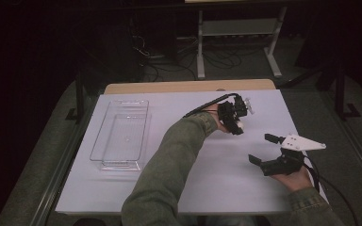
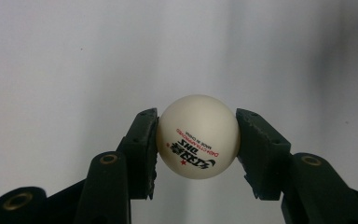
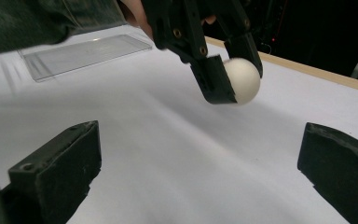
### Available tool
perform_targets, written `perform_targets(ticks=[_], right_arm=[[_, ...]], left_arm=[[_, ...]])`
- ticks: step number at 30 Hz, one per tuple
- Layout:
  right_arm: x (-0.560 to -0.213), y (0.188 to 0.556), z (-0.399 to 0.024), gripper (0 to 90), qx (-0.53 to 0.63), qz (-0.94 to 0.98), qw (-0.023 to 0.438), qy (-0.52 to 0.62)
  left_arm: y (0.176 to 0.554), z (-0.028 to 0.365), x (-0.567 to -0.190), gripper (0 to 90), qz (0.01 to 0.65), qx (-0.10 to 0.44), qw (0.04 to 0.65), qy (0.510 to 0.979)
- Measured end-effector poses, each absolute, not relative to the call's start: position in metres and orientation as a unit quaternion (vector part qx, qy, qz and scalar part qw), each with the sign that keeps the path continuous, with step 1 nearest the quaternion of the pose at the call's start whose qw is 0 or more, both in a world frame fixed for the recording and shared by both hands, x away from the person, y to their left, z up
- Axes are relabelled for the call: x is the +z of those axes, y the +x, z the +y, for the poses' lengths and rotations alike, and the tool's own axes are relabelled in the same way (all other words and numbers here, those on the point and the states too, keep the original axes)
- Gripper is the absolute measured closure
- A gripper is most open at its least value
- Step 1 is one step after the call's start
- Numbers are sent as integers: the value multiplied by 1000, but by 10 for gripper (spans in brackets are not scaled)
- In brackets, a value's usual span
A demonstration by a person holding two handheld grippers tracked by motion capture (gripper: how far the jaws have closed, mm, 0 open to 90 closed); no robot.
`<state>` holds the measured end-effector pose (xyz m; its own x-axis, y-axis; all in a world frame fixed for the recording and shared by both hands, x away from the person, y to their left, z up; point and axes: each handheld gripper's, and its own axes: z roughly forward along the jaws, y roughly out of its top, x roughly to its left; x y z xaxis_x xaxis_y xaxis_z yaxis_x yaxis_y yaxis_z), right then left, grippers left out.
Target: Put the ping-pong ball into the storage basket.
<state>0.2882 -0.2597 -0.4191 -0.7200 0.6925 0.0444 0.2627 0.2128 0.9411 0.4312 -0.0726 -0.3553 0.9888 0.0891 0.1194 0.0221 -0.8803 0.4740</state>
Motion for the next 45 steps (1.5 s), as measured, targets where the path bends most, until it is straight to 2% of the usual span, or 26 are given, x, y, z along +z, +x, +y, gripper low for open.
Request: perform_targets(ticks=[17, 45], right_arm=[[-420, 289, -257, 0, 537, 758, 195, 316], [-419, 288, -256, 0, 538, 759, 193, 313]], left_arm=[[415, -55, -316, 508, 28, 93, 252, 963], [404, -34, -292, 509, 29, 102, 251, 962]])
